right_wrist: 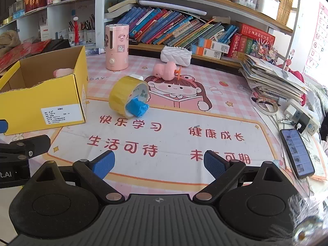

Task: Organize objects
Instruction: 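Move both tools toward the yellow tape roll and the blue object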

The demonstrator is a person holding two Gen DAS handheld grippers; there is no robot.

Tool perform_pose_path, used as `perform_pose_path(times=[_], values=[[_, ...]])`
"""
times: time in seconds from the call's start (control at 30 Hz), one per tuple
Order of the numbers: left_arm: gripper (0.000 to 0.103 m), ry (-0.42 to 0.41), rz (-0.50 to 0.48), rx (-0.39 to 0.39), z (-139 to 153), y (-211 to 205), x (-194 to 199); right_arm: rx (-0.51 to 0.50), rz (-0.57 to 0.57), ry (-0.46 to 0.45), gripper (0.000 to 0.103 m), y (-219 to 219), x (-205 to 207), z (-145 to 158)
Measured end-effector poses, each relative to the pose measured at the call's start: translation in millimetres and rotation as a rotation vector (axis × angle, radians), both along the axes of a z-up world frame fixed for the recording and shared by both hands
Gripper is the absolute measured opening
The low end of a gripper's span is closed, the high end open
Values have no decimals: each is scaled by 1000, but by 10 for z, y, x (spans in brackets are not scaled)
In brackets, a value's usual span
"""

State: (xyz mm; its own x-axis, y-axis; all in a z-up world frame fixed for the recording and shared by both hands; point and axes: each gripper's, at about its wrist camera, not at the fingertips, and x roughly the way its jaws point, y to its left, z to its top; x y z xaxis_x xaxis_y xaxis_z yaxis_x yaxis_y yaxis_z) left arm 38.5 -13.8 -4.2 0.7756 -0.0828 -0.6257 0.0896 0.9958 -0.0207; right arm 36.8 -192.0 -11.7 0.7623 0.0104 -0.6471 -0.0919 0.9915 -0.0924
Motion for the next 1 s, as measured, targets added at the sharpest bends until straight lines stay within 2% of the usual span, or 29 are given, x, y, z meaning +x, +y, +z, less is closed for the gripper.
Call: perform_pose_path(times=[0.47, 0.83, 0.93, 0.97, 1.0], values=[[95, 23, 8, -37, -55, -126, 304, -14, 19, 10, 94, -119, 322, -2], [94, 21, 34, -3, -60, -352, 564, -8, 58, 6, 94, -305, 664, 13], [93, 23, 43, 11, -77, -422, 629, -1, 78, 5, 94, -361, 752, 11], [91, 24, 47, 17, -82, -443, 647, 1, 83, 6, 94, -376, 782, 9], [85, 26, 48, 20, -85, -468, 670, 3, 88, 5, 93, -393, 814, 7]])
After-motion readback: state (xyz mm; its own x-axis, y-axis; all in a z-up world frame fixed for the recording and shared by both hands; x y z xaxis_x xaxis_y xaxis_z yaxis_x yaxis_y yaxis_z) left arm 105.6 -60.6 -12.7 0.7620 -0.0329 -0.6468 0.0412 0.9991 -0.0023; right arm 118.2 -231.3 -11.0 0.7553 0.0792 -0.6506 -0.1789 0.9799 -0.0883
